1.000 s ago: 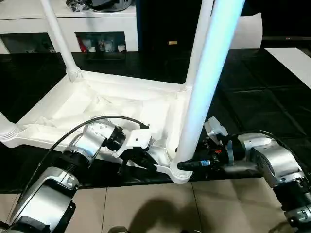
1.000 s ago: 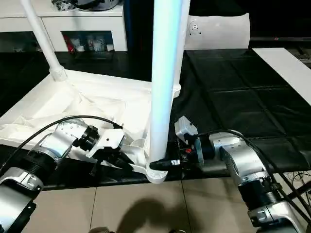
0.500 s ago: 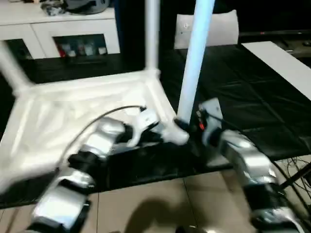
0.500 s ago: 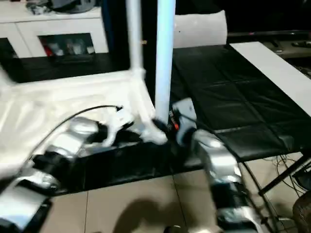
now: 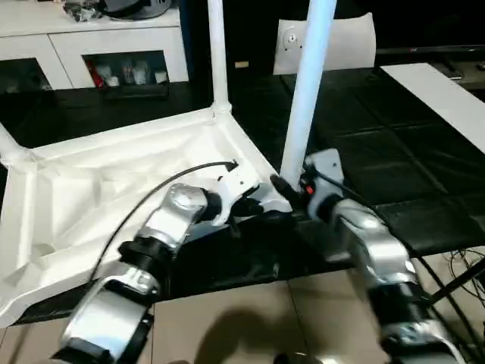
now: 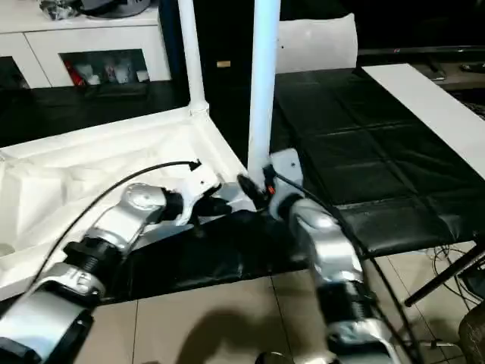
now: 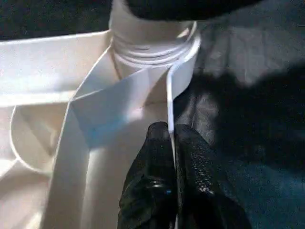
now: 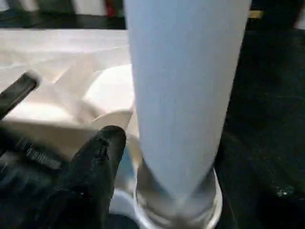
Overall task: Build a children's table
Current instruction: Rotate leg to tighten
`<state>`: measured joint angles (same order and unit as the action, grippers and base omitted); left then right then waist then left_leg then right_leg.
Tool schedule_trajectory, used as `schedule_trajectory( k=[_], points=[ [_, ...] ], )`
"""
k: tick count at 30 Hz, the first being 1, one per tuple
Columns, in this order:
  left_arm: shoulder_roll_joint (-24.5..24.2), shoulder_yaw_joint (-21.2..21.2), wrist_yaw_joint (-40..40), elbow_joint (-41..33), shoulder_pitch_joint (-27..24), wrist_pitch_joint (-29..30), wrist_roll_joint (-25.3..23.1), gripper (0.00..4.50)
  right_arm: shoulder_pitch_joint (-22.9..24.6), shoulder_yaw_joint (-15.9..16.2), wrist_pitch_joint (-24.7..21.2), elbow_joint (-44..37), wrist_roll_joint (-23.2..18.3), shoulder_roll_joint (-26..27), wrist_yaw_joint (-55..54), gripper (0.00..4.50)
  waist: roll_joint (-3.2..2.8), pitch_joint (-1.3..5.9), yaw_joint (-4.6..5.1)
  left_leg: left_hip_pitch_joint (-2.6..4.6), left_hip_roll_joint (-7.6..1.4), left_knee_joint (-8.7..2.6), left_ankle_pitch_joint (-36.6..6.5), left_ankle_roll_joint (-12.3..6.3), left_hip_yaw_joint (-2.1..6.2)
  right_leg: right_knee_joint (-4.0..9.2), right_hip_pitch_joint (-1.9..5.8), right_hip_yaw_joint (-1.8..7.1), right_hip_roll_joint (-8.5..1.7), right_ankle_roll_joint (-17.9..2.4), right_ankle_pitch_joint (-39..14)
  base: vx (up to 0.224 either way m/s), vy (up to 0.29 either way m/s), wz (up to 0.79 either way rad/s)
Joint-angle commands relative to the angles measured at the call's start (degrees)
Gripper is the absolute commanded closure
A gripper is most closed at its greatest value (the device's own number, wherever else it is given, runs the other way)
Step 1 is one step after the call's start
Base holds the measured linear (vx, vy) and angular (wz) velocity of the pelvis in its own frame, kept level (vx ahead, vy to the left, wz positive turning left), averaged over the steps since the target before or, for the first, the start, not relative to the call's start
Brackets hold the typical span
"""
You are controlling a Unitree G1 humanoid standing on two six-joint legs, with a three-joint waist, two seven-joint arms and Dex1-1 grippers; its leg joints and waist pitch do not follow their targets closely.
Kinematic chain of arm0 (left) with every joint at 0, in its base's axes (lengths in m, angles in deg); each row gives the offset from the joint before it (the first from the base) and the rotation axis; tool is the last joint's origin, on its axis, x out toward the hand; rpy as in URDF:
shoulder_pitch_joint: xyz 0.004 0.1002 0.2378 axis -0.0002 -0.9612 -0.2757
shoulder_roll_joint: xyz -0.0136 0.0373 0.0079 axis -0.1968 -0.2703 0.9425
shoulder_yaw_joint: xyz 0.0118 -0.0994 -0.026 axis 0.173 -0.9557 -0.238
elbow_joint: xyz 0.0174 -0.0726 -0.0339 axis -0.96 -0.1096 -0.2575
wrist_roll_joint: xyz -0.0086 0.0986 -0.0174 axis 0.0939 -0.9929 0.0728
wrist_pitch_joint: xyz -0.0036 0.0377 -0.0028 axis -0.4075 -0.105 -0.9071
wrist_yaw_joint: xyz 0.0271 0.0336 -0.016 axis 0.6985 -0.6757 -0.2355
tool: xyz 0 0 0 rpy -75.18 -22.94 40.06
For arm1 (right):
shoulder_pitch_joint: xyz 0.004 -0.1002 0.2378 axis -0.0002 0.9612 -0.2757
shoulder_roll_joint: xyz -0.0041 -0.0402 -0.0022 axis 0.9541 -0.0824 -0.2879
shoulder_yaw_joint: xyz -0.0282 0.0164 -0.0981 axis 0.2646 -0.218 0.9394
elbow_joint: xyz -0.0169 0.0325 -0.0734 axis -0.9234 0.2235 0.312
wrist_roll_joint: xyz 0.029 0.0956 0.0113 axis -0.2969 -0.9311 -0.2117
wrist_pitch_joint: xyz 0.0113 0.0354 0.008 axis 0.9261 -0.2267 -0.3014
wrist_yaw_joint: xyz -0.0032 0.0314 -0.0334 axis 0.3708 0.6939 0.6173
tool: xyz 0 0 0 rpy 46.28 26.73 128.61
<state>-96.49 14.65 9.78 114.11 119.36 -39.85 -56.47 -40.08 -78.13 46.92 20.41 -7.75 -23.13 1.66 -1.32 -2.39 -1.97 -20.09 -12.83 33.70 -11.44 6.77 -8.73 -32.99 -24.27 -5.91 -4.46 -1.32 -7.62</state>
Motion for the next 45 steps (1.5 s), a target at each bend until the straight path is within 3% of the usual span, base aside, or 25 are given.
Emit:
schedule_trajectory(
  k=[1,4,7,14,16,18,19,20,22,23,26,29,31,36,39,43,44,45],
  points=[
    [-2.53,1.59,8.84,-1.07,0.31,-9.44,1.01,4.50,1.26,3.72,1.05,-2.49,-2.42,-4.01,12.22,0.99,0.85,4.06,-0.60,-0.88,0.86,-3.34,-7.44,-6.49,-1.00,3.91,4.75,2.16,-2.67,-8.12,-17.29,0.000,0.000,0.00],
    [-3.72,2.29,13.85,-0.85,0.41,-10.56,2.09,4.50,1.52,4.60,-0.03,-3.63,-3.87,-7.66,18.58,0.67,0.75,3.89,-0.87,-0.62,0.51,-3.36,-8.00,-6.98,-1.17,3.81,4.48,2.30,-2.81,-9.11,-17.60,0.000,0.000,0.00],
    [-5.20,3.69,19.87,-0.91,0.64,-11.95,3.01,4.50,1.33,6.07,-0.58,-4.14,-5.38,-10.73,25.26,0.67,0.73,3.73,-1.68,-0.14,0.16,-3.50,-8.95,-6.23,-1.27,3.93,4.09,2.38,-2.78,-9.28,-19.62,0.000,0.000,0.00],
    [-7.67,6.45,29.44,-0.25,1.39,-15.69,2.49,4.50,0.13,8.62,0.01,-3.23,-7.96,-14.42,37.10,0.67,1.01,3.67,-3.44,-0.03,-0.16,-3.62,-9.56,-5.08,-1.35,3.63,4.10,2.45,-3.10,-9.45,-19.89,0.000,0.000,0.00],
    [-8.33,7.38,31.98,-0.07,1.58,-16.55,2.15,4.50,-0.60,9.56,-0.30,-2.29,-8.71,-14.97,40.70,1.02,0.97,3.73,-3.77,-0.04,-0.09,-3.56,-9.50,-4.91,-1.32,3.60,4.16,2.42,-3.14,-9.02,-20.46,0.000,0.000,0.00],
    [-8.95,8.19,33.59,-0.19,1.74,-17.14,1.77,4.50,-1.19,10.62,-0.50,-1.64,-8.93,-15.66,43.54,1.02,0.93,3.76,-3.88,-0.12,-0.12,-3.57,-9.13,-5.00,-1.26,3.54,4.21,2.40,-3.17,-8.92,-20.35,0.000,0.000,0.00],
    [-9.18,8.37,34.00,-0.27,1.80,-17.37,1.71,4.50,-1.40,11.06,-0.83,-1.59,-9.01,-15.98,44.47,1.13,1.59,3.77,-3.88,-0.16,-0.14,-3.54,-8.75,-5.11,-1.37,3.55,4.19,2.44,-3.07,-8.67,-20.30,0.000,0.000,0.00],
    [-9.23,8.41,34.15,-0.27,1.82,-17.44,1.72,4.50,-1.47,11.15,-0.95,-1.58,-9.07,-16.06,44.76,1.30,1.23,3.73,-4.14,-0.14,-0.18,-3.56,-8.26,-5.08,-1.30,3.42,4.15,2.48,-3.19,-8.71,-20.28,0.000,0.000,0.00],
    [-9.61,8.75,35.03,-0.27,1.93,-17.98,1.65,4.50,-1.95,11.67,-1.93,-1.66,-9.56,-16.54,46.60,1.45,1.18,3.79,-4.34,-0.07,-0.25,-3.58,-8.12,-4.88,-1.29,3.43,4.12,2.46,-3.18,-8.75,-20.26,0.000,0.000,0.00],
    [-9.78,8.91,35.51,-0.22,1.98,-18.30,1.55,4.50,-2.22,11.89,-2.44,-1.66,-9.83,-16.74,47.44,1.51,1.71,3.74,-4.32,-0.11,-0.21,-3.57,-8.20,-4.79,-1.38,3.41,4.13,2.45,-3.09,-8.70,-20.19,0.000,0.000,0.00],
    [-10.08,8.86,36.03,0.00,1.99,-18.51,1.56,4.50,-2.63,12.09,-2.67,-1.42,-9.90,-16.97,48.61,1.85,1.39,3.75,-4.39,-0.08,-0.25,-3.60,-8.27,-4.44,-1.33,3.39,4.09,2.43,-3.24,-8.61,-20.62,0.000,0.000,0.00],
    [-10.28,8.82,36.28,0.22,2.05,-18.78,1.59,4.50,-2.85,12.13,-2.54,-1.07,-9.94,-16.96,48.99,1.90,1.58,3.81,-4.37,-0.09,-0.24,-3.60,-8.04,-4.22,-1.32,3.35,4.10,2.43,-3.26,-8.59,-20.32,0.000,0.000,0.00],
    [-10.46,8.78,36.45,0.45,2.15,-19.03,1.60,4.50,-2.96,12.18,-2.44,-0.77,-10.01,-16.79,49.20,2.27,1.68,3.80,-4.40,-0.15,-0.20,-3.61,-8.03,-4.07,-1.32,3.27,4.17,2.42,-3.22,-8.55,-20.06,0.000,0.000,0.00],
    [-10.22,8.10,35.83,0.35,2.08,-17.86,2.11,4.50,-2.40,11.67,-3.60,-1.62,-11.11,-15.95,48.51,2.41,1.62,3.84,-4.46,-0.14,-0.18,-3.57,-7.73,-4.01,-1.33,3.27,4.18,2.41,-3.22,-8.62,-19.77,0.000,0.000,0.00],
    [-9.69,7.24,34.39,-0.11,1.84,-15.52,2.51,4.50,-1.20,10.36,-5.40,-3.48,-12.66,-14.68,46.42,2.43,1.50,3.79,-4.44,-0.10,-0.14,-3.60,-8.18,-3.83,-1.33,3.37,4.20,2.38,-3.17,-8.60,-20.16,0.000,0.000,0.00],
    [-7.61,4.77,25.95,-1.09,2.02,-7.51,2.31,4.50,1.39,6.98,-7.07,-6.38,-13.24,-10.19,35.99,2.43,1.38,3.52,-4.13,0.00,0.18,-3.79,-10.20,-2.47,-1.20,4.18,4.12,2.12,-3.18,-6.29,-25.82,0.000,0.000,0.00],
    [-6.64,3.91,23.38,-1.03,2.26,-5.91,2.50,4.50,1.90,6.73,-6.74,-6.47,-11.77,-8.83,32.18,2.43,1.40,3.45,-4.01,0.04,0.23,-3.77,-10.36,-2.28,-1.20,4.33,4.00,2.11,-3.16,-5.84,-26.71,0.000,0.000,0.00],
    [-5.74,3.13,20.78,-0.95,2.50,-4.41,2.56,4.50,2.30,6.72,-6.31,-6.34,-10.09,-7.51,28.57,2.43,1.06,3.37,-3.85,0.13,0.45,-3.73,-10.81,-1.96,-1.15,4.69,3.89,1.90,-3.15,-5.06,-28.65,0.000,0.000,0.00]
  ],
)
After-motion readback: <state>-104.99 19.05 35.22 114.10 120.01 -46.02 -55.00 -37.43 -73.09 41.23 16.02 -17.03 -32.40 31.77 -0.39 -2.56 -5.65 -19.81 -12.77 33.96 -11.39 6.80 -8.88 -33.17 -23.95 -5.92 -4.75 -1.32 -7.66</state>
